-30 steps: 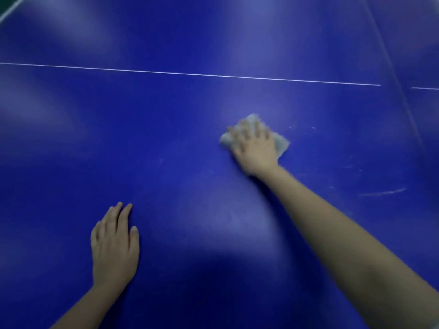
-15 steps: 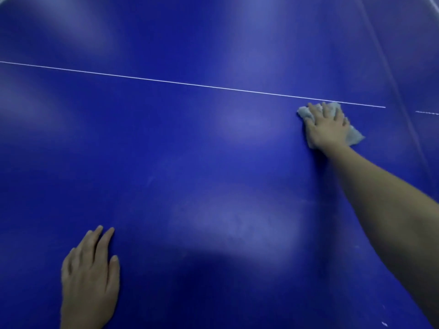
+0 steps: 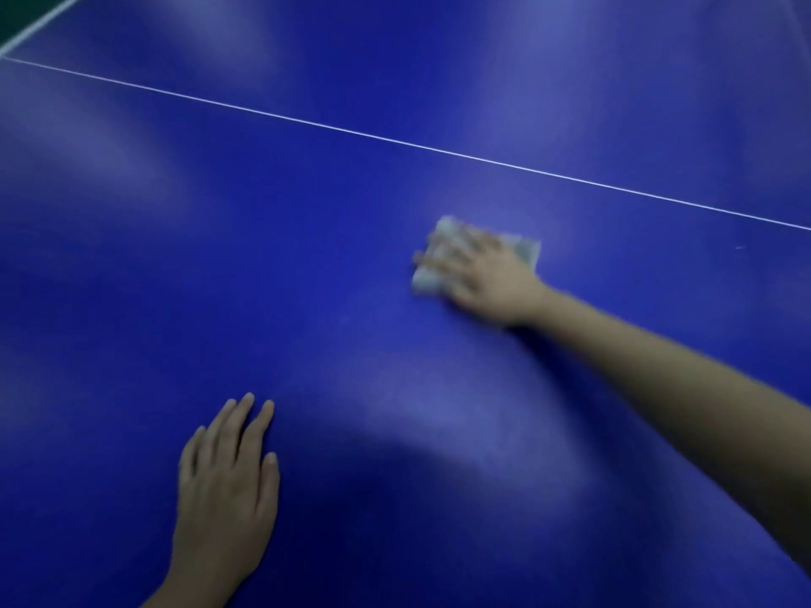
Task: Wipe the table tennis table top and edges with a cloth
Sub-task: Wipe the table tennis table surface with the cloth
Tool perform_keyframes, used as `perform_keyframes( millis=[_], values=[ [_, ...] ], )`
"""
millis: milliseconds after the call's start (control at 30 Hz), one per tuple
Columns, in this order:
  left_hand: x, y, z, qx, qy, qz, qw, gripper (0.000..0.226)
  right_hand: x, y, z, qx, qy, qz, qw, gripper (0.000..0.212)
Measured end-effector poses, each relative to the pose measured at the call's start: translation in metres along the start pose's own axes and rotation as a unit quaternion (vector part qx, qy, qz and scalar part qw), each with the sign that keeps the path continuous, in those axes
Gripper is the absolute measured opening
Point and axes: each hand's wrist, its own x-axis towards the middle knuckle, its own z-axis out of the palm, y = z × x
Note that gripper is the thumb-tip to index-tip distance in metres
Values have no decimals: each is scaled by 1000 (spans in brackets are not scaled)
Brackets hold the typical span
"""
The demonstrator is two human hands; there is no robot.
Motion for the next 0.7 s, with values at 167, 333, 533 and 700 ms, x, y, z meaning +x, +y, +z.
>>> perform_keyframes(
  millis=[167, 333, 533, 700],
  values=[
    [1, 2, -4, -12, -1, 11, 1000, 51, 82, 63, -2, 14, -9, 271, 962, 48],
    [0, 4, -7, -15, -8, 6, 1000, 51, 70, -31, 2, -29, -33, -27, 999, 45],
    [1, 4, -7, -1, -8, 5, 1000, 52, -81, -165, 14, 45, -117, -402, 907, 54],
    [2, 3, -7, -10, -6, 3, 1000, 54, -84, -130, 4, 48, -102, -346, 931, 52]
  ],
)
